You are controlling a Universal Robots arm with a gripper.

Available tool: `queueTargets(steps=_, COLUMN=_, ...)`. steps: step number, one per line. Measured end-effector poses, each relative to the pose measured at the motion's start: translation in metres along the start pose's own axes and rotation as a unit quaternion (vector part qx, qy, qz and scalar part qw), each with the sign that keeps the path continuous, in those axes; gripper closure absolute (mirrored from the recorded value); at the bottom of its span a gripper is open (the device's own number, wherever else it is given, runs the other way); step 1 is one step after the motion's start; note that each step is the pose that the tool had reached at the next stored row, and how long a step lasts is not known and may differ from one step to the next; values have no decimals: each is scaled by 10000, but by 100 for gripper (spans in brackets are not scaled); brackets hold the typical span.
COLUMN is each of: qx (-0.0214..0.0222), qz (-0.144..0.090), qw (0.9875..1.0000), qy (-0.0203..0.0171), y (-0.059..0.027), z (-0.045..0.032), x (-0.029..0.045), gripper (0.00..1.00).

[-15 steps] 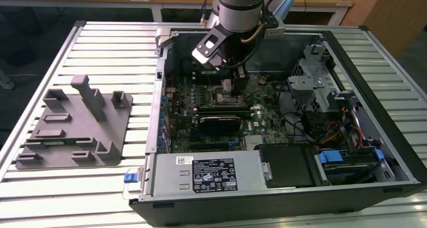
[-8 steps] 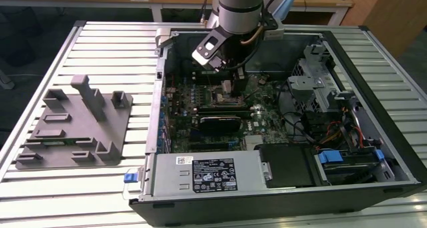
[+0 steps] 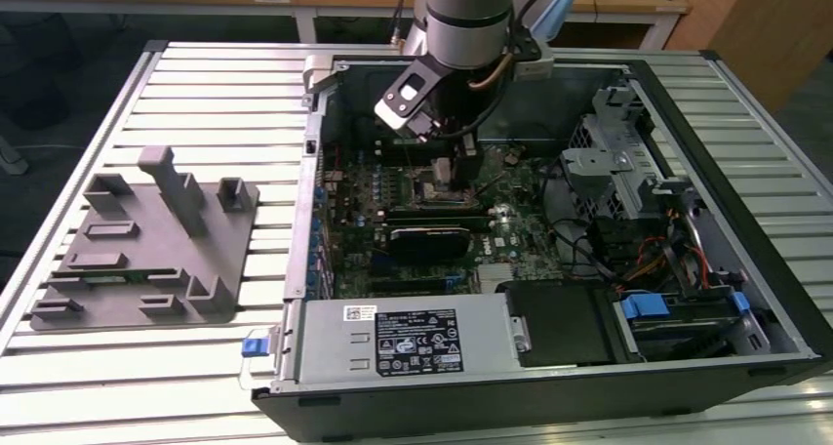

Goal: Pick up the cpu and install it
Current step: 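Place the cpu into insertion slot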

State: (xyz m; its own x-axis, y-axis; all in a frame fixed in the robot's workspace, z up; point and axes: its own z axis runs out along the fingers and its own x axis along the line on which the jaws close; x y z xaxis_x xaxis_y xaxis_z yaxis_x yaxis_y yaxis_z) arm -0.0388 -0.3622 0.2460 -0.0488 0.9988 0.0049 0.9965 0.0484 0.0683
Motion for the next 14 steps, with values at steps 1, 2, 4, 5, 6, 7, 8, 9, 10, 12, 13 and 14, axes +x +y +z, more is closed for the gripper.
queueTargets(steps=1, qx=1, qz=0, qw=10000, qy=0, y=0, z=7, x=1, gripper=45)
queueTargets(steps=2, qx=3, qz=0, qw=10000, qy=0, y=-1, z=16, x=1, gripper=45)
queueTargets(steps=4, qx=7, qz=3, qw=10000, qy=0, y=-3, z=36, x=2, gripper=45)
queueTargets(steps=5, qx=7, qz=10, qw=10000, qy=0, y=-3, z=44, x=2, gripper=45)
queueTargets(steps=6, qx=8, qz=27, qw=10000, qy=-1, y=-3, z=50, x=2, gripper=45)
queueTargets(steps=7, qx=8, qz=45, qw=10000, qy=-3, y=-4, z=57, x=1, gripper=45)
queueTargets(steps=8, qx=8, qz=65, qw=10000, qy=-4, y=-4, z=66, x=2, gripper=45)
queueTargets(steps=9, qx=9, qz=80, qw=10000, qy=-5, y=-5, z=75, x=2, gripper=45)
queueTargets(steps=10, qx=11, qz=106, qw=9999, qy=-6, y=-6, z=104, x=4, gripper=45)
queueTargets(steps=12, qx=15, qz=130, qw=9999, qy=-8, y=-8, z=132, x=8, gripper=45)
queueTargets(steps=13, qx=16, qz=142, qw=9999, qy=-8, y=-9, z=145, x=10, gripper=45)
queueTargets(steps=14, qx=17, qz=154, qw=9999, qy=-9, y=-10, z=156, x=14, gripper=45)
